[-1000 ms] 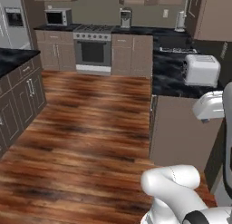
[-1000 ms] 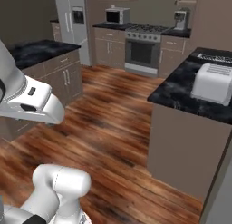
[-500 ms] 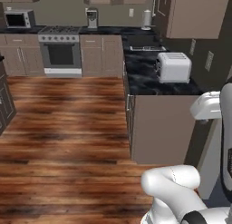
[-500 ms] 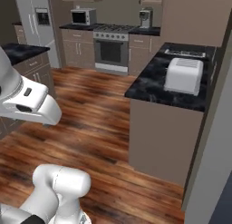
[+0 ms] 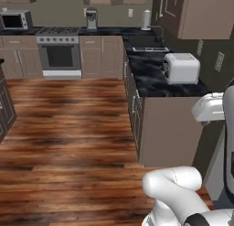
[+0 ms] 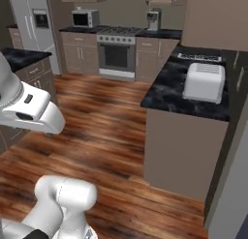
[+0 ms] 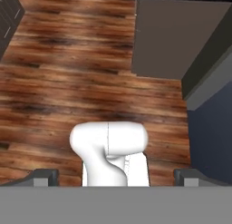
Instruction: Close all open cabinet doors.
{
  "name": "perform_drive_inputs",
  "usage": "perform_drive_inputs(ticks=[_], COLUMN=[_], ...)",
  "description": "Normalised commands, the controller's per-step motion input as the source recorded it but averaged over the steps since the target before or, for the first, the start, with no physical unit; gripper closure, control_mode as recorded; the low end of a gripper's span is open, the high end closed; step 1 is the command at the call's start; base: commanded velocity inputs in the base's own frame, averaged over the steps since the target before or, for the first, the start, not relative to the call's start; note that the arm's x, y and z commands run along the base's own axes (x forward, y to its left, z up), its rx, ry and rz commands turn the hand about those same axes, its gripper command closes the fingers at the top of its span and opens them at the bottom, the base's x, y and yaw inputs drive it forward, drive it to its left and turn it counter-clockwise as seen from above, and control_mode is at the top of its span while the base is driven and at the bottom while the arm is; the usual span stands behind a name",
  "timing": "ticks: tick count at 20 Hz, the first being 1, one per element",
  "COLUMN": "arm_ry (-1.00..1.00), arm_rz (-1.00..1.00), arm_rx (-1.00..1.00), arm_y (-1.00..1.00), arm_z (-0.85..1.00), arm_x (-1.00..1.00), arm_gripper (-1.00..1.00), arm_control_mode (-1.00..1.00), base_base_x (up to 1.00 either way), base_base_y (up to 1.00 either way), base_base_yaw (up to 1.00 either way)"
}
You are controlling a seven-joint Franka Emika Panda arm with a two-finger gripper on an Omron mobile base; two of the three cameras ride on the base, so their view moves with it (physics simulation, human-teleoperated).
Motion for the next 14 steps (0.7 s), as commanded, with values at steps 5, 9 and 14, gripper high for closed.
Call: perform_drive_inputs(ticks=[5,9,14], arm_ry=[0.00,0.00,0.00], arm_rz=[0.00,0.00,0.00], arm_rx=[0.00,0.00,0.00], arm_y=[0.00,0.00,0.00], arm_z=[0.00,0.00,0.00], arm_x=[0.00,0.00,0.00], arm_gripper=[-1.00,-1.00,-1.00], arm_control_mode=[1.00,1.00,1.00], base_base_x=[0.49,0.53,0.57], base_base_y=[0.63,0.68,0.69], base_base_yaw=[-0.09,-0.10,-0.11])
